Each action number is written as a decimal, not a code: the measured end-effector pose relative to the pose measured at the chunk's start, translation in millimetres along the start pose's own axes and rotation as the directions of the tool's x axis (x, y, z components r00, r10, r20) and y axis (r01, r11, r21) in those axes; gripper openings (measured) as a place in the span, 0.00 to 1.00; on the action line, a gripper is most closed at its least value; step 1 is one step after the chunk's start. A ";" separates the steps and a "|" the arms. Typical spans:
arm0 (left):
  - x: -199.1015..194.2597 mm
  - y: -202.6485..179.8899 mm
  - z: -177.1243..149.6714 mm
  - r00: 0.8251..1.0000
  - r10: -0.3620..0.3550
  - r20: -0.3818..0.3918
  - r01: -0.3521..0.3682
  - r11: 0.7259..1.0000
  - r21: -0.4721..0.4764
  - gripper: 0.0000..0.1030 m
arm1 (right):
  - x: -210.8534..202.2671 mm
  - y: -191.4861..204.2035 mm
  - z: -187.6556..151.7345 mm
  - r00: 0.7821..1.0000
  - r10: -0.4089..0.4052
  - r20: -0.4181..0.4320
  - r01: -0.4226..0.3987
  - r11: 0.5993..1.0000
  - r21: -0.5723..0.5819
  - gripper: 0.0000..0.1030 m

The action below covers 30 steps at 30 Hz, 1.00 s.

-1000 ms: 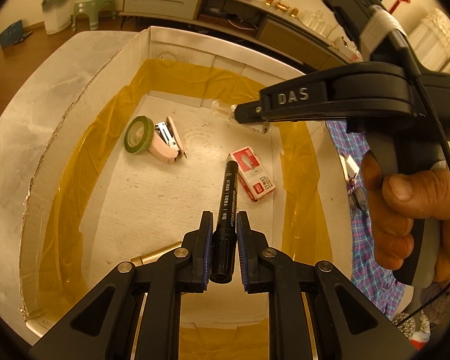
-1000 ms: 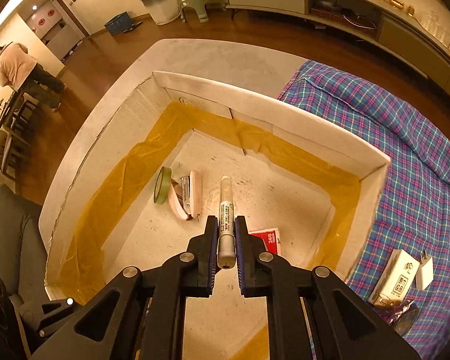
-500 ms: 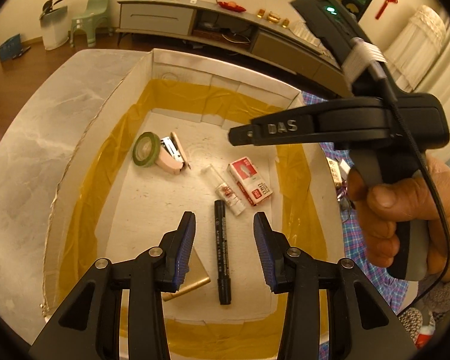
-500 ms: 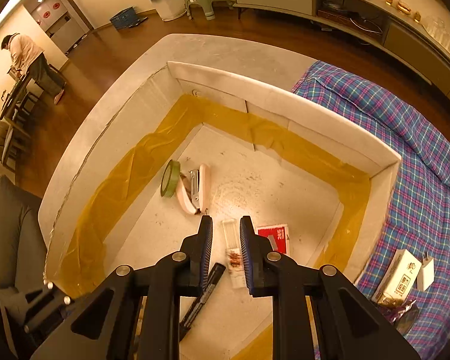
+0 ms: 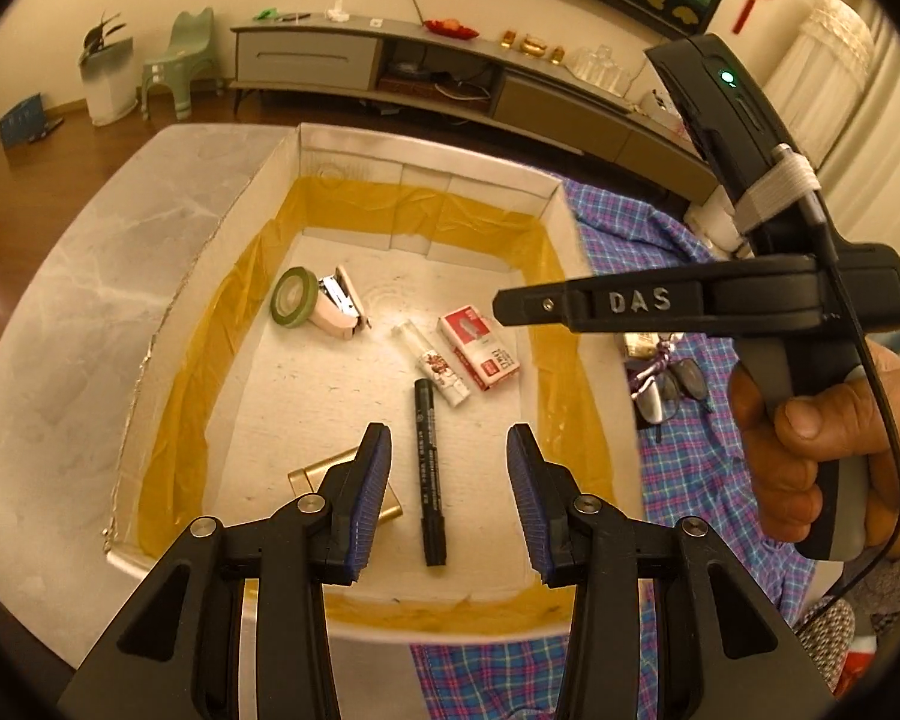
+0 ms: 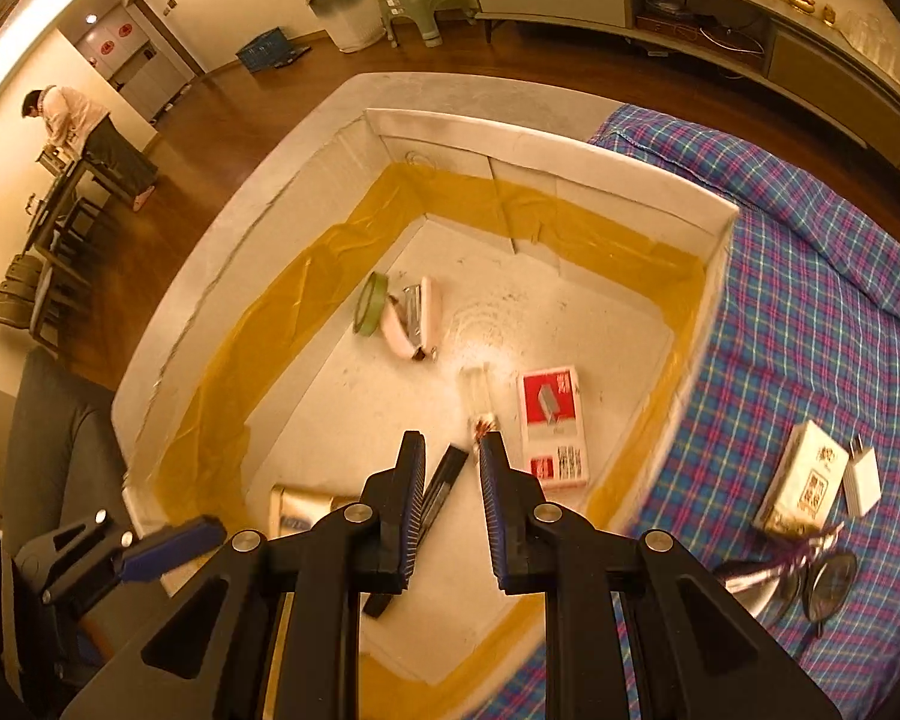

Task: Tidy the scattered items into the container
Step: 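Move both tools back over the remaining items on the shirt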

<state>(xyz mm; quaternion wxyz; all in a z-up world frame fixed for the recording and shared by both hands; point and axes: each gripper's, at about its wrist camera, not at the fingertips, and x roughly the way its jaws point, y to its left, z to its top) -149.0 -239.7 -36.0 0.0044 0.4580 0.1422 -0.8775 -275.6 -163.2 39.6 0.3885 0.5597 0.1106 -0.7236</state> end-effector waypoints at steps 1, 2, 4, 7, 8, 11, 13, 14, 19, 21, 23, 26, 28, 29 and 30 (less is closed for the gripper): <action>-3.5 -2.4 -1.0 1.000 0.004 0.006 -0.004 1.000 0.007 0.41 | -5.1 -0.4 -3.9 1.000 0.011 0.006 -0.011 1.000 0.000 0.20; -7.9 -5.5 -2.4 1.000 0.009 0.013 -0.009 1.000 0.015 0.41 | -10.2 -0.8 -7.8 1.000 0.022 0.013 -0.022 1.000 -0.001 0.20; -14.4 -10.4 -4.7 0.999 0.020 0.027 -0.021 0.999 0.029 0.41 | -20.0 -2.0 -15.6 0.999 0.043 0.028 -0.043 0.999 -0.003 0.20; -23.6 -18.3 -8.6 0.998 0.036 0.045 -0.038 0.998 0.050 0.41 | -34.4 -2.6 -27.7 0.996 0.076 0.054 -0.076 0.997 -0.006 0.20; -26.9 -21.1 -10.5 0.998 0.040 0.049 -0.042 0.998 0.055 0.41 | -39.8 -2.4 -32.5 0.994 0.087 0.064 -0.086 0.996 -0.009 0.20; -34.5 -27.5 -15.0 0.998 0.044 0.055 -0.047 0.997 0.057 0.41 | -55.1 -3.1 -46.7 0.989 0.115 0.090 -0.115 0.993 -0.013 0.20; -39.1 -32.4 -18.4 0.997 0.044 0.059 -0.048 0.997 0.058 0.41 | -65.3 -3.1 -56.6 0.986 0.128 0.109 -0.127 0.992 -0.018 0.20; -41.2 -34.5 -19.9 0.997 0.044 0.062 -0.048 0.997 0.060 0.41 | -71.3 -3.0 -62.2 0.984 0.134 0.119 -0.132 0.991 -0.023 0.20; -55.7 -47.2 -29.3 0.996 0.005 0.093 -0.011 0.998 0.059 0.41 | -98.7 -4.8 -87.9 0.972 0.165 0.169 -0.161 0.986 -0.037 0.20; -62.4 -52.4 -34.0 0.994 -0.010 0.111 0.003 0.998 0.065 0.41 | -108.7 -6.4 -97.6 0.966 0.177 0.187 -0.173 0.984 -0.039 0.20; -68.3 -59.1 -39.4 0.991 -0.016 0.130 0.006 0.997 0.082 0.41 | -118.2 -8.0 -106.8 0.961 0.184 0.207 -0.178 0.983 -0.044 0.20; -78.6 -72.9 -47.6 0.987 -0.024 0.161 0.003 0.991 0.130 0.41 | -131.6 -12.0 -121.3 0.952 0.193 0.237 -0.186 0.981 -0.050 0.20; -83.8 -82.1 -52.4 0.984 -0.035 0.177 0.005 0.986 0.165 0.41 | -139.8 -14.9 -132.6 0.947 0.189 0.259 -0.180 0.982 -0.057 0.20; -86.4 -87.8 -55.8 0.982 -0.042 0.184 0.007 0.983 0.186 0.41 | -143.8 -16.2 -139.2 0.945 0.182 0.271 -0.172 0.983 -0.063 0.20; -88.6 -94.0 -59.5 0.981 -0.049 0.190 0.009 0.978 0.206 0.41 | -146.5 -17.3 -144.3 0.944 0.174 0.280 -0.161 0.985 -0.068 0.20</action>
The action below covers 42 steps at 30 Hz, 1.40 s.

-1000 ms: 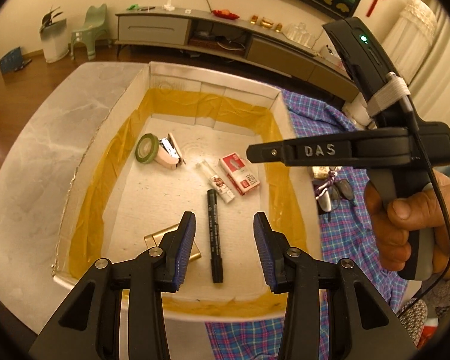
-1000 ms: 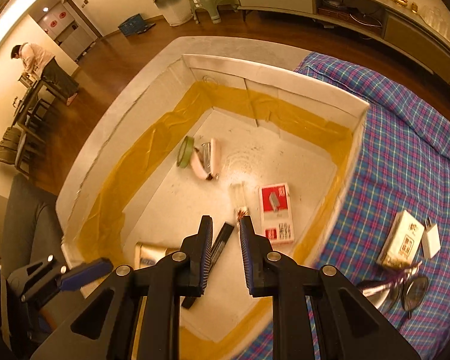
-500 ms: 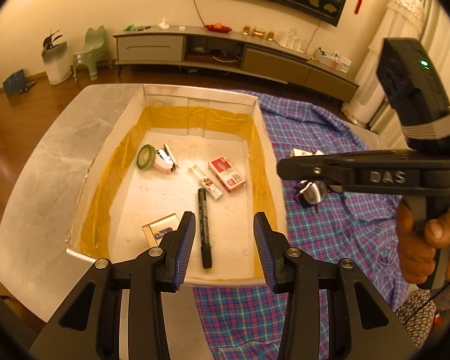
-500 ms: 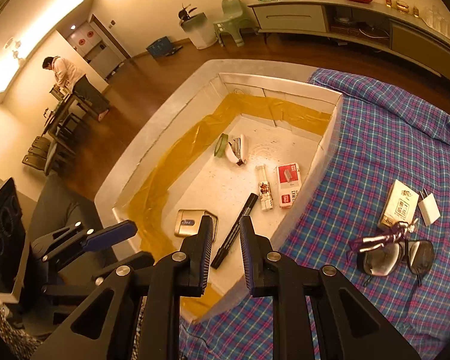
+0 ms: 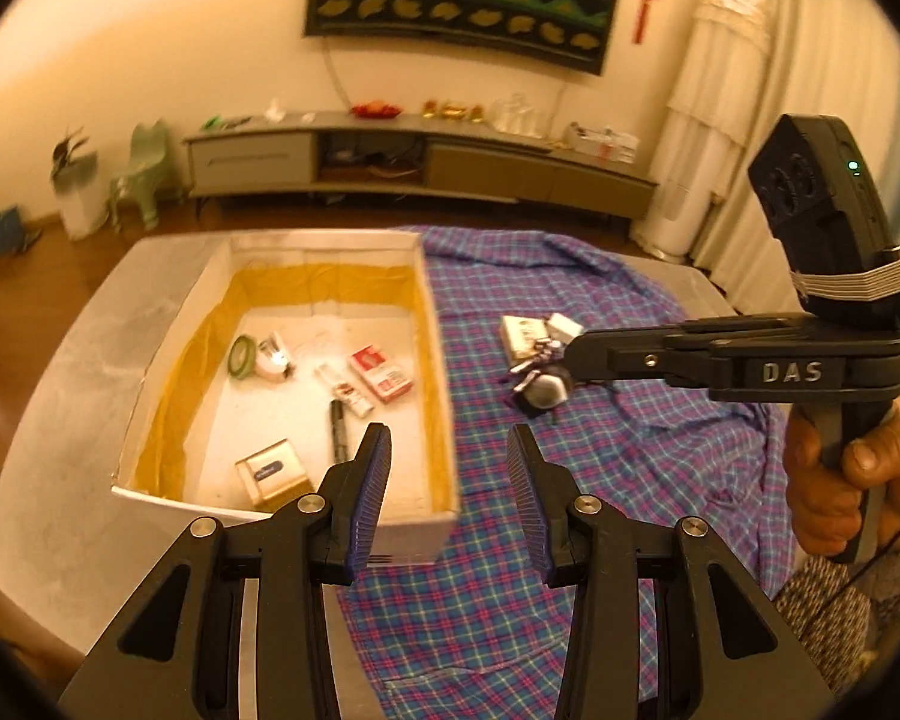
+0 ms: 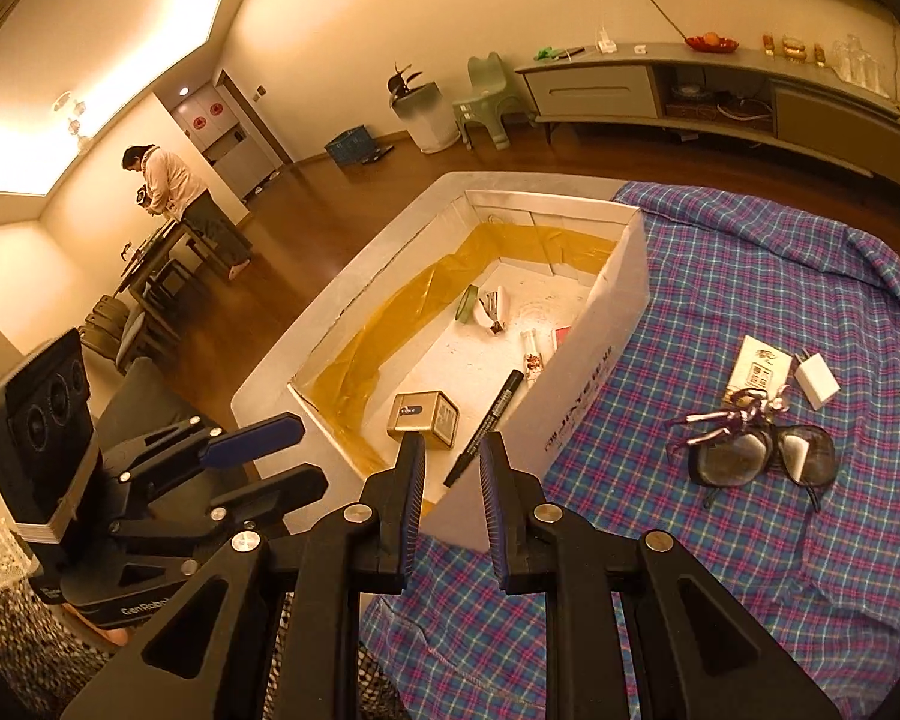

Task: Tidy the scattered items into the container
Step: 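Move both tools back over the remaining items on the shirt, then grasp the purple figurine with the left tool while the right tool grasps the glasses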

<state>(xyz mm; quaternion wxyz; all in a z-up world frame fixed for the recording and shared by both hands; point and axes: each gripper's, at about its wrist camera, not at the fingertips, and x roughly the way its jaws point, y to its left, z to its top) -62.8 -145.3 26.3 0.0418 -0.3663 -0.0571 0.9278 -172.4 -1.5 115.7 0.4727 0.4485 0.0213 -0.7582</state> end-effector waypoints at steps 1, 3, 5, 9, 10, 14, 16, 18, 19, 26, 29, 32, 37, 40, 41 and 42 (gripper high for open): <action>-1.7 -6.7 -2.1 1.000 -0.010 0.005 0.010 1.000 0.018 0.41 | -5.0 -0.6 -5.3 1.000 -0.010 0.011 0.010 1.000 -0.007 0.20; -1.8 -17.2 -5.6 1.000 -0.027 0.003 0.027 0.999 0.041 0.41 | -14.6 -2.7 -16.5 0.999 -0.021 0.030 0.021 1.000 -0.017 0.20; 1.6 -29.3 -10.1 0.999 -0.045 -0.010 0.045 0.997 0.062 0.41 | -23.4 -6.1 -27.6 0.999 -0.031 0.044 0.032 0.999 -0.021 0.20; 12.5 -47.2 -16.5 0.997 -0.069 -0.037 0.072 0.994 0.082 0.42 | -38.4 -18.4 -48.7 0.997 -0.038 0.065 0.039 0.999 -0.006 0.20; 15.8 -51.6 -18.0 0.996 -0.075 -0.044 0.079 0.993 0.085 0.42 | -41.9 -22.5 -53.6 0.997 -0.039 0.070 0.039 0.999 0.003 0.20; 30.7 -69.2 -23.3 0.993 -0.093 -0.068 0.099 0.990 0.100 0.42 | -51.6 -40.4 -72.6 0.995 -0.046 0.085 0.042 0.998 0.047 0.20; 37.2 -76.8 -24.7 0.992 -0.100 -0.077 0.108 0.989 0.105 0.42 | -53.9 -52.1 -81.0 0.995 -0.052 0.088 0.045 0.996 0.077 0.21; 44.2 -83.9 -25.0 0.990 -0.107 -0.086 0.116 0.987 0.109 0.42 | -55.0 -66.6 -88.5 0.994 -0.060 0.089 0.049 0.992 0.113 0.22; 47.3 -85.9 -24.8 0.990 -0.112 -0.089 0.122 0.986 0.111 0.42 | -54.9 -73.9 -91.8 0.994 -0.064 0.088 0.052 0.990 0.130 0.22; 75.3 -106.0 -19.2 0.986 -0.120 -0.115 0.136 0.982 0.135 0.43 | -47.4 -118.1 -108.4 0.993 -0.098 0.066 0.081 0.973 0.216 0.22; 90.4 -110.7 -13.4 0.986 -0.114 -0.123 0.131 0.982 0.139 0.44 | -42.7 -131.2 -108.3 0.993 -0.108 0.055 0.092 0.968 0.235 0.22; 110.3 -113.3 -4.4 0.986 -0.101 -0.130 0.120 0.982 0.146 0.46 | -35.9 -141.5 -104.4 0.992 -0.118 0.045 0.104 0.965 0.243 0.27; 141.5 -113.3 12.2 0.988 -0.078 -0.135 0.098 0.984 0.146 0.46 | -23.1 -160.8 -96.1 0.997 -0.069 0.043 0.053 0.950 0.307 0.36; 164.0 -109.0 23.3 0.989 -0.042 -0.139 0.061 0.989 0.134 0.46 | -9.5 -178.4 -90.6 0.998 -0.038 0.041 0.020 0.929 0.369 0.39; 174.3 -107.4 26.6 0.989 -0.019 -0.144 0.038 0.991 0.127 0.46 | -3.9 -186.9 -89.0 0.999 -0.020 0.043 0.001 0.915 0.404 0.39; 181.4 -106.5 29.3 0.989 -0.009 -0.148 0.027 0.992 0.125 0.46 | 1.8 -196.5 -88.3 0.999 0.000 0.047 -0.021 0.895 0.446 0.40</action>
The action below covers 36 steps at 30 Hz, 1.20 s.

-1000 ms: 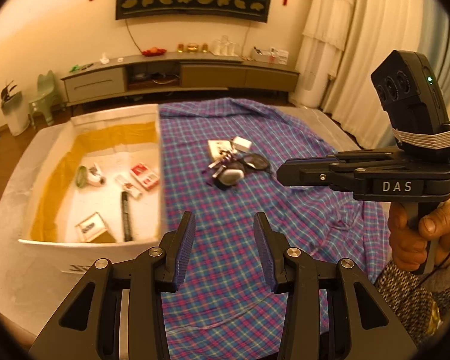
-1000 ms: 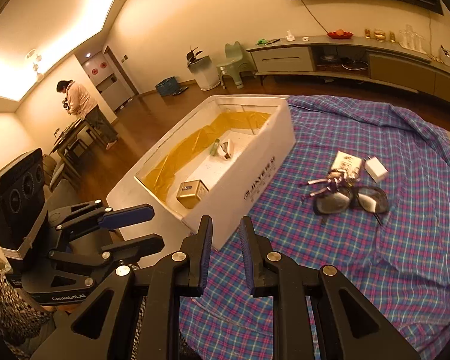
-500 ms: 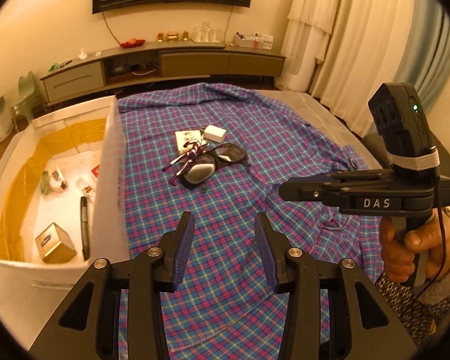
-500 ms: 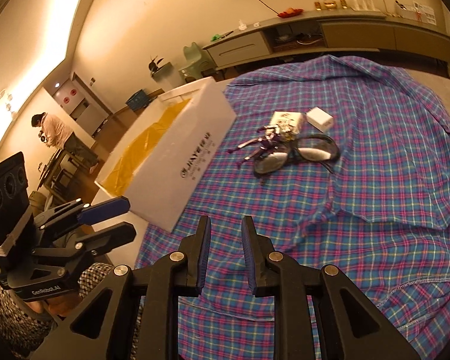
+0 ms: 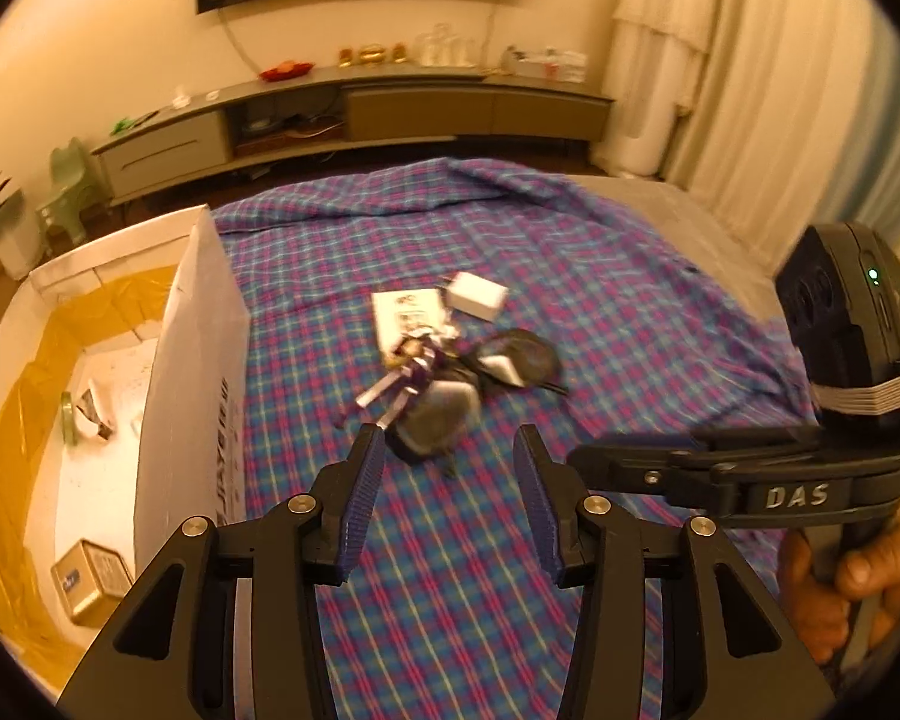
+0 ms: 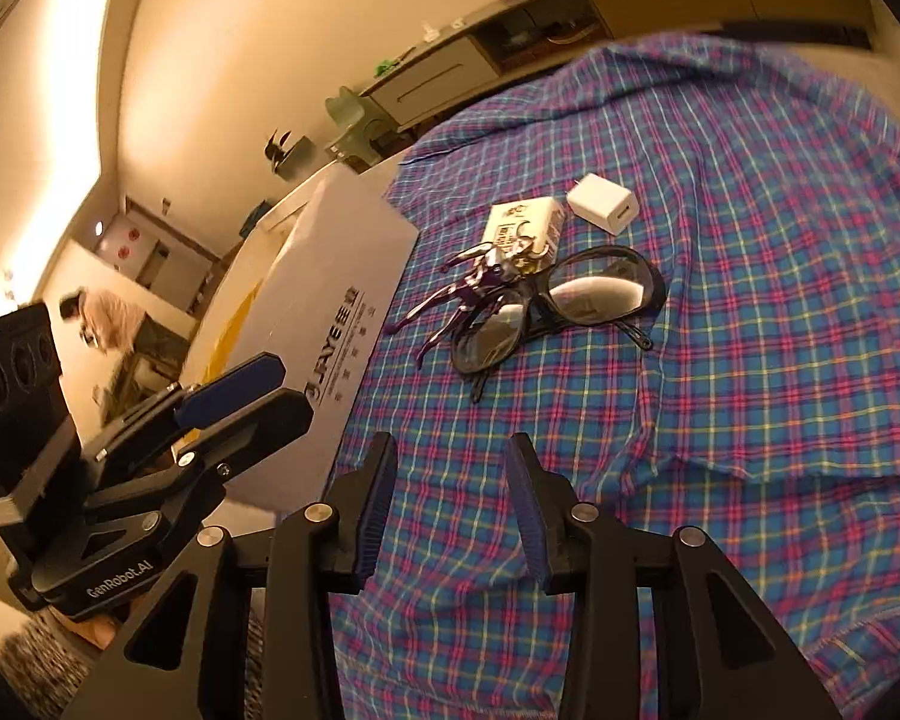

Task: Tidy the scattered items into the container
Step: 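Grasp the purple figurine with the left tool while the right tool grasps the glasses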

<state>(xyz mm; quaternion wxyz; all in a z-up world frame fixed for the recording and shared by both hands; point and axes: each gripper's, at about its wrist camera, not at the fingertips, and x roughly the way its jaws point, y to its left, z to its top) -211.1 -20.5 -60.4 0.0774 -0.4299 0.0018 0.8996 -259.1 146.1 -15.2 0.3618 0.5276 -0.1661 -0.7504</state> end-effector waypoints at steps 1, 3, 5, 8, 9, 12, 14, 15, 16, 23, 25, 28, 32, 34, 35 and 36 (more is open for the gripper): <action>7.6 1.9 3.6 1.000 0.006 -0.006 -0.006 1.000 0.000 0.46 | 5.5 -8.5 4.4 1.000 0.021 -0.004 -0.021 0.999 0.051 0.41; 24.4 4.2 9.3 0.999 0.026 -0.019 -0.026 1.000 0.004 0.46 | 16.8 -27.5 14.3 0.997 0.078 -0.002 -0.076 0.981 0.176 0.46; 39.9 7.3 13.3 0.999 0.030 -0.033 -0.030 1.000 0.001 0.46 | 27.2 -42.6 22.7 0.993 0.117 0.006 -0.113 0.951 0.288 0.54; 64.9 14.8 18.1 0.998 0.044 -0.053 -0.045 0.999 -0.022 0.46 | 42.8 -55.9 36.2 0.994 0.111 0.005 -0.104 0.919 0.381 0.60; 70.8 16.9 19.7 0.997 0.047 -0.056 -0.049 0.998 -0.029 0.46 | 47.1 -57.8 41.1 0.996 0.092 0.004 -0.087 0.916 0.391 0.60; 89.2 23.9 22.4 0.997 0.037 -0.065 -0.042 0.997 -0.072 0.46 | 58.2 -61.3 53.9 0.998 0.055 0.000 -0.050 0.908 0.415 0.63; 102.7 26.3 22.1 0.996 0.030 -0.082 -0.038 0.994 -0.098 0.47 | 65.1 -61.6 61.0 0.999 0.046 0.000 -0.041 0.904 0.426 0.65; 109.5 28.1 21.2 0.996 0.020 -0.092 -0.031 0.993 -0.117 0.47 | 69.0 -61.2 64.6 0.999 0.042 -0.003 -0.037 0.903 0.429 0.67; 114.9 30.5 19.0 0.995 -0.001 -0.097 -0.013 0.990 -0.144 0.47 | 72.7 -60.6 67.3 0.999 0.041 -0.008 -0.033 0.903 0.428 0.68; 121.6 39.1 15.7 0.992 -0.117 -0.056 0.101 0.968 -0.230 0.29 | 90.0 -42.3 83.7 1.000 -0.013 -0.019 0.018 0.939 0.342 0.65; 119.4 37.7 16.1 0.992 -0.120 -0.050 0.106 0.971 -0.216 0.19 | 95.3 -40.8 86.1 0.999 -0.025 -0.030 0.033 0.947 0.318 0.41; 116.7 42.5 11.8 0.991 -0.128 -0.039 0.115 0.965 -0.236 0.18 | 97.8 -36.2 86.8 0.999 -0.048 -0.023 0.053 0.959 0.277 0.24; 112.5 58.6 2.4 0.994 -0.110 -0.022 0.099 0.949 -0.299 0.23 | 100.5 -27.9 87.3 0.998 -0.056 -0.035 0.063 0.971 0.231 0.24; 111.2 66.3 -4.1 0.994 -0.104 -0.019 0.092 0.941 -0.326 0.27 | 103.7 -22.1 88.5 0.997 -0.062 -0.053 0.072 0.977 0.203 0.27; 111.3 70.1 -8.4 0.995 -0.092 -0.026 0.078 0.940 -0.332 0.28 | 106.4 -19.8 88.7 0.996 -0.065 -0.062 0.076 0.978 0.193 0.28; 113.2 71.2 -11.8 0.997 -0.071 -0.041 0.054 0.945 -0.323 0.29 | 109.3 -17.1 89.3 0.995 -0.073 -0.068 0.085 0.980 0.182 0.32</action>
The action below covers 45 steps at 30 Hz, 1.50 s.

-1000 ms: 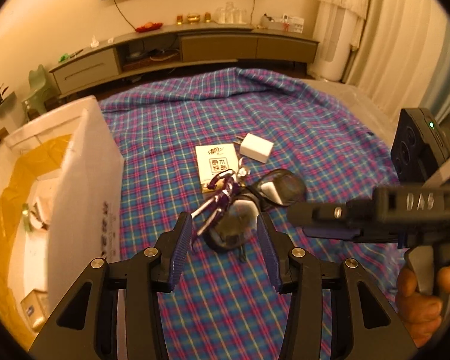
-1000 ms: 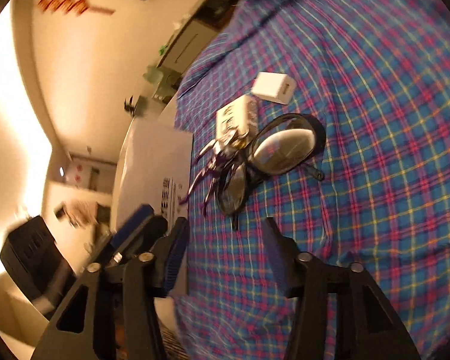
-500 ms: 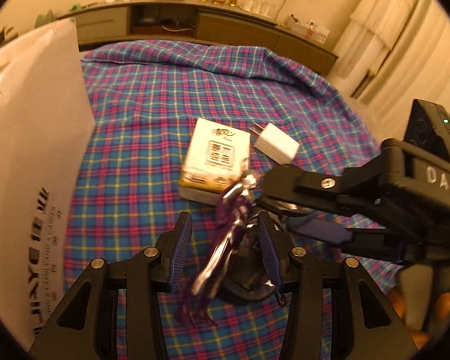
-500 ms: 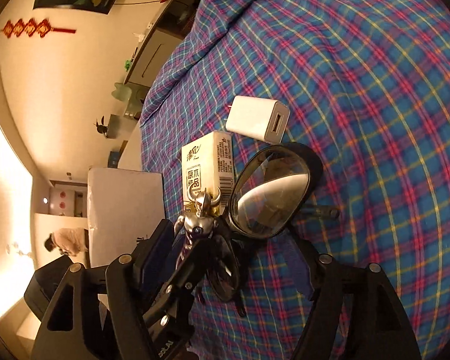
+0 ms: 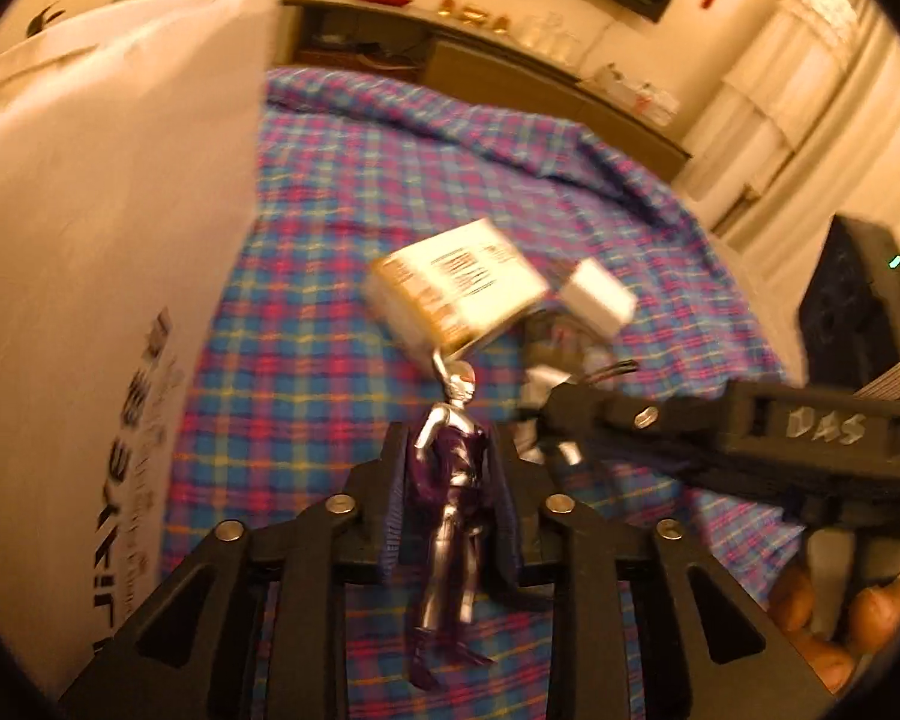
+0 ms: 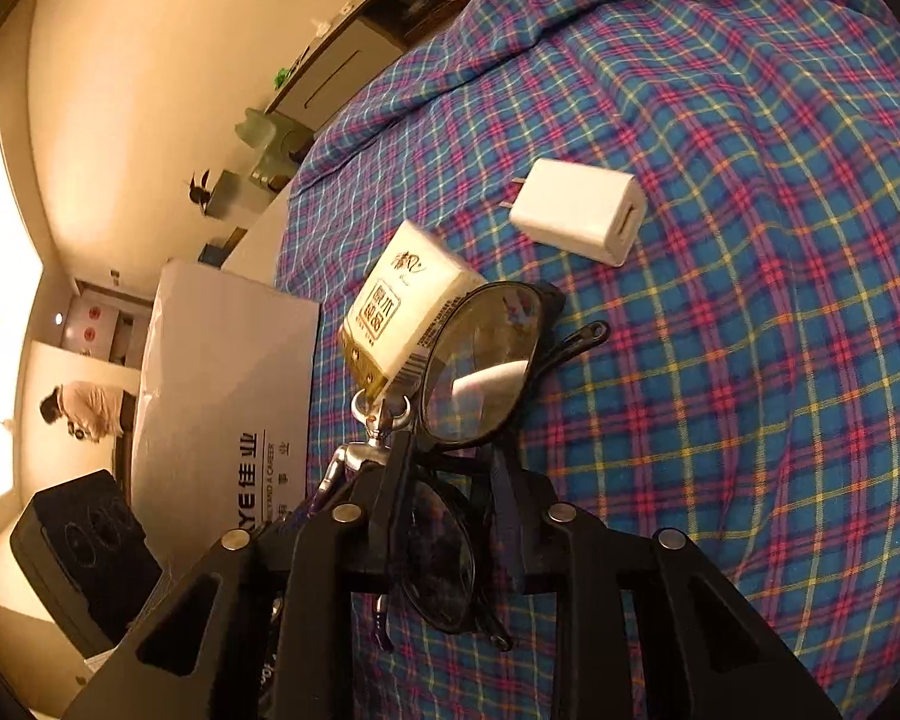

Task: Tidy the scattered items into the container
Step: 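Grasp the purple figurine with the left tool while the right tool grasps the glasses, then lift the purple figurine with the left tool while the right tool lifts the glasses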

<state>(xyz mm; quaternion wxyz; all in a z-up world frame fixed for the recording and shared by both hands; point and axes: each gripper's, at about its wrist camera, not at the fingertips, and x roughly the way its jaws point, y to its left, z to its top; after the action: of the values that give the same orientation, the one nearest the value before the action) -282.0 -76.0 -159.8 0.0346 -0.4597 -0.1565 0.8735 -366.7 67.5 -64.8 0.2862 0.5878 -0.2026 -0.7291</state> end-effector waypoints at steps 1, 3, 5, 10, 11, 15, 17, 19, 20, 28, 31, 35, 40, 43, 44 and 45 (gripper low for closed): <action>1.7 0.3 -1.2 1.000 0.009 -0.002 -0.009 1.000 0.009 0.30 | 4.0 4.3 1.0 1.000 -0.015 -0.003 0.015 1.000 -0.014 0.42; 1.4 1.4 -2.7 1.000 0.006 0.009 -0.006 1.000 0.011 0.30 | 10.9 13.1 3.0 0.999 -0.044 0.004 0.044 0.998 -0.049 0.47; 2.3 3.1 -1.5 1.000 0.004 0.008 -0.004 1.000 0.002 0.30 | 16.6 25.6 2.9 0.995 -0.093 0.024 0.095 0.989 -0.110 0.47; 1.3 -0.1 -4.9 1.000 0.013 0.016 -0.014 0.999 0.042 0.29 | 18.5 36.8 -4.9 0.983 -0.169 0.071 0.181 0.956 -0.229 0.36; 0.5 0.2 -5.7 1.000 0.009 0.017 -0.010 0.999 0.045 0.29 | 14.0 35.3 -7.7 0.981 -0.174 0.081 0.188 0.954 -0.235 0.34; -1.2 1.0 -7.5 1.000 0.000 0.012 -0.001 0.999 0.040 0.28 | -10.3 29.7 -14.1 0.983 -0.156 0.097 0.175 0.956 -0.235 0.11; -3.1 1.0 -9.1 1.000 0.007 0.012 -0.008 0.999 0.036 0.28 | -10.4 30.0 -17.4 0.983 -0.156 0.097 0.175 0.956 -0.235 0.10; -6.4 1.1 -10.8 1.000 0.015 0.015 -0.016 0.999 0.031 0.28 | -12.5 26.6 -22.4 0.983 -0.156 0.095 0.175 0.955 -0.238 0.11; -8.7 1.2 -11.7 1.000 0.017 0.017 -0.018 0.999 0.027 0.28 | -11.3 27.7 -22.1 0.983 -0.159 0.093 0.177 0.956 -0.236 0.13; -15.1 -2.0 -28.0 1.000 0.015 0.011 -0.016 0.999 0.035 0.27 | 14.0 40.2 -17.7 0.972 -0.212 0.099 0.230 0.943 -0.240 0.40; -18.8 0.4 -29.5 1.000 0.004 0.008 -0.004 1.000 0.020 0.27 | 16.4 42.8 -24.8 0.970 -0.215 0.114 0.239 0.931 -0.278 0.39; -30.3 1.0 -33.2 1.000 -0.008 0.024 0.008 1.000 0.005 0.27 | 3.5 34.9 -34.5 0.975 -0.197 0.106 0.218 0.943 -0.251 0.37; -55.7 -2.0 -45.7 0.999 -0.031 0.045 0.031 1.000 -0.001 0.27 | -21.2 27.3 -55.3 0.978 -0.177 0.115 0.199 0.952 -0.233 0.37; -72.6 -1.1 -58.8 0.998 -0.044 0.048 0.044 0.999 -0.008 0.27 | -35.9 24.7 -68.2 0.981 -0.150 0.119 0.173 0.960 -0.218 0.37; -76.3 -1.2 -61.8 0.998 -0.044 0.049 0.044 0.999 -0.009 0.27 | -40.6 24.0 -72.7 0.983 -0.142 0.120 0.165 0.962 -0.215 0.37; -81.6 -0.4 -66.5 0.998 -0.045 0.049 0.046 0.999 -0.011 0.27 | -44.9 23.6 -77.6 0.983 -0.135 0.120 0.158 0.964 -0.212 0.37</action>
<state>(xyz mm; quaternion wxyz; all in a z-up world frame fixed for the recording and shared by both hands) -181.0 -76.2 -130.2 0.0477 -0.4348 -0.1731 0.8825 -280.4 82.3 -34.2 0.2839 0.5266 -0.0908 -0.7961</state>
